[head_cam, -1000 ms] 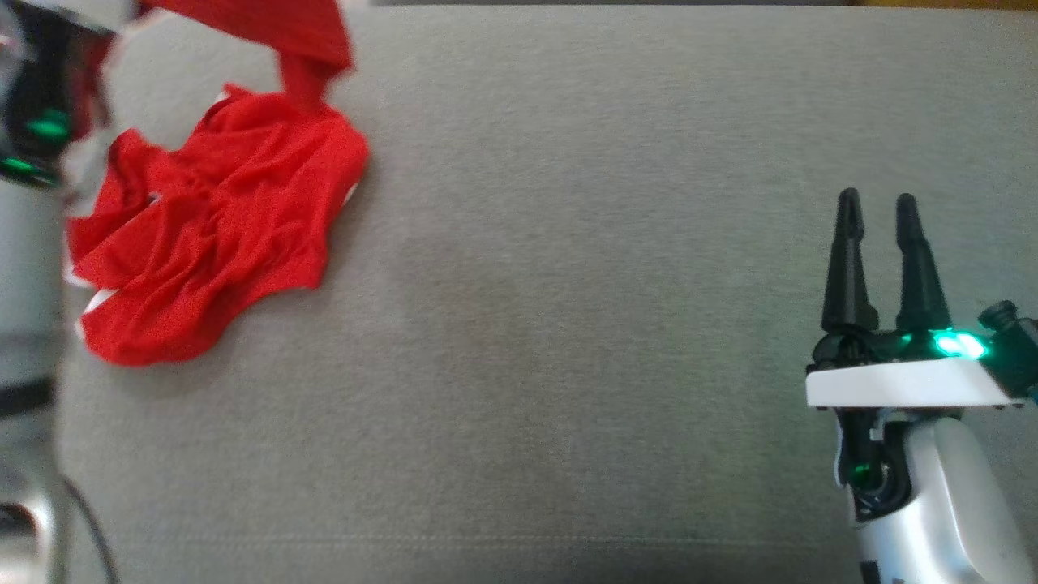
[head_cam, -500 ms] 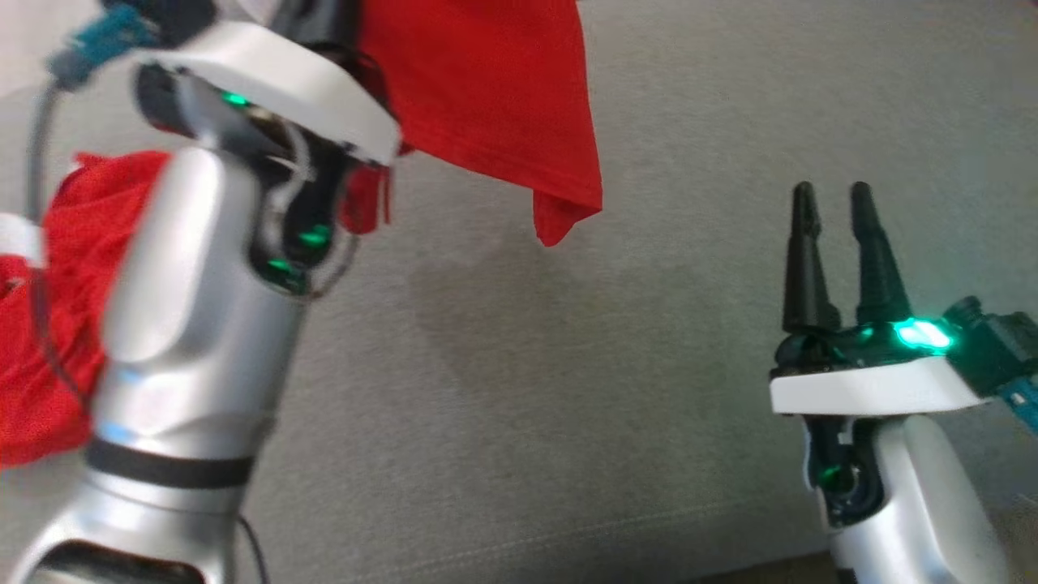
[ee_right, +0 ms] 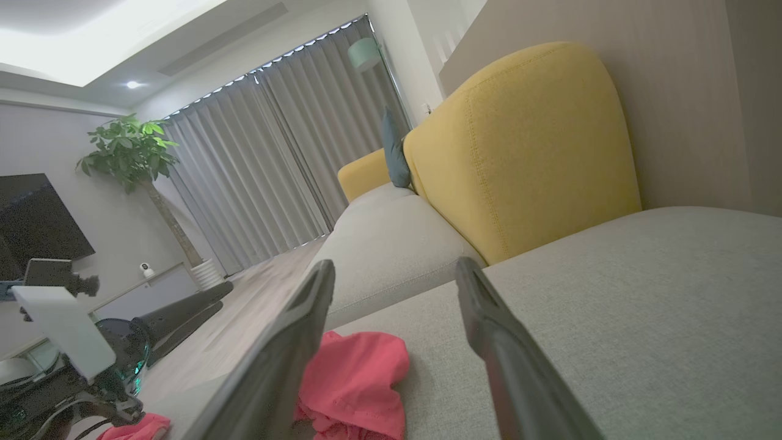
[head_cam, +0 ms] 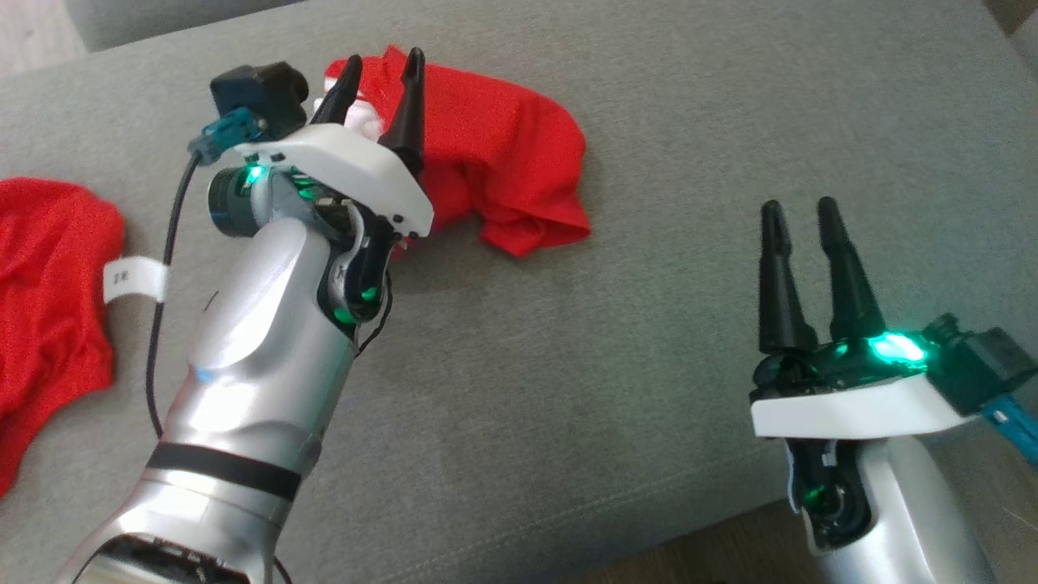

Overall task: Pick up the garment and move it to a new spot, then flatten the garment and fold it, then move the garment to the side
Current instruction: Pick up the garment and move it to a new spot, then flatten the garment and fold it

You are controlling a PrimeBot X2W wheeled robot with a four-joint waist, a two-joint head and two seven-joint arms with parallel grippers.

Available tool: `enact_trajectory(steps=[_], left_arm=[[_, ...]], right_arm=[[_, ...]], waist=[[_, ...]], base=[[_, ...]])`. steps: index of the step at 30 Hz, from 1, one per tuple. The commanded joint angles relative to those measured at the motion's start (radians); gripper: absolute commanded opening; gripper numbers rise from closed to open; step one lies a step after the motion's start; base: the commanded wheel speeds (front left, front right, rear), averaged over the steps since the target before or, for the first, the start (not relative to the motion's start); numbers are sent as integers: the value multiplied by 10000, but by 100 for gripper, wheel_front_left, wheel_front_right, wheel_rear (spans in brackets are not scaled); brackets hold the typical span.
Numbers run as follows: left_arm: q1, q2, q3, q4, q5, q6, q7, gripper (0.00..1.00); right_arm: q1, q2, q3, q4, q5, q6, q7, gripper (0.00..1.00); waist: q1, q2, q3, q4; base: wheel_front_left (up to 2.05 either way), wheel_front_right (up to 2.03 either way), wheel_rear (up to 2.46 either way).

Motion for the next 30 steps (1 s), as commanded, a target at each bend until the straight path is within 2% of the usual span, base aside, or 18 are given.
enact_trajectory(steps=[1,5,9,15,18,21,24,25,27,30], left_arm=[[-537,176,296,-159,-25,-115,-289,100],[-469,377,524,-41,-144,-331,-838,100],[-27,865,775,-418,-85,-431,-1264,100],[1557,1782,1140,-1779,482,-245,-1550,100],[2661,1932,1420,-2813,751,-205,-1573,100],[3941,1763,1638,-3979,1194,-239,-1577,100],[5257,1274,1901,-4891,1644,-304,-1578,100],[5257,1274,1901,-4891,1644,-304,-1578,100],[6180,731,2291,-5533,2094,-422,-1579,100],[6548,471,2472,-5772,2286,-599,-1579,100]], right_arm=[[-115,-47,74,-353,74,77,-64,100],[-58,-47,-105,-254,-44,77,-64,100],[6,-47,-236,-169,-219,77,-64,100],[176,-47,-366,-11,-562,77,-64,100],[302,-47,-471,67,-744,77,-64,100],[454,-47,-653,131,-932,77,-64,100],[659,-47,-809,203,-1033,77,-64,100],[659,-47,-809,203,-1033,77,-64,100],[810,-47,-950,262,-1096,77,-64,100],[884,-47,-1013,311,-1183,77,-65,100]], waist=[[0,0,34,180],[0,0,-76,667],[0,0,-287,1280],[0,0,-664,2121],[0,0,-883,2482],[0,0,-1107,2829],[0,0,-1266,3085],[0,0,-1266,3085],[0,0,-1349,3275],[0,0,-1400,3387]], base=[[0,0,0],[0,0,0],[0,0,0],[0,0,0],[0,0,0],[0,0,0],[0,0,0],[0,0,0],[0,0,0],[0,0,0]])
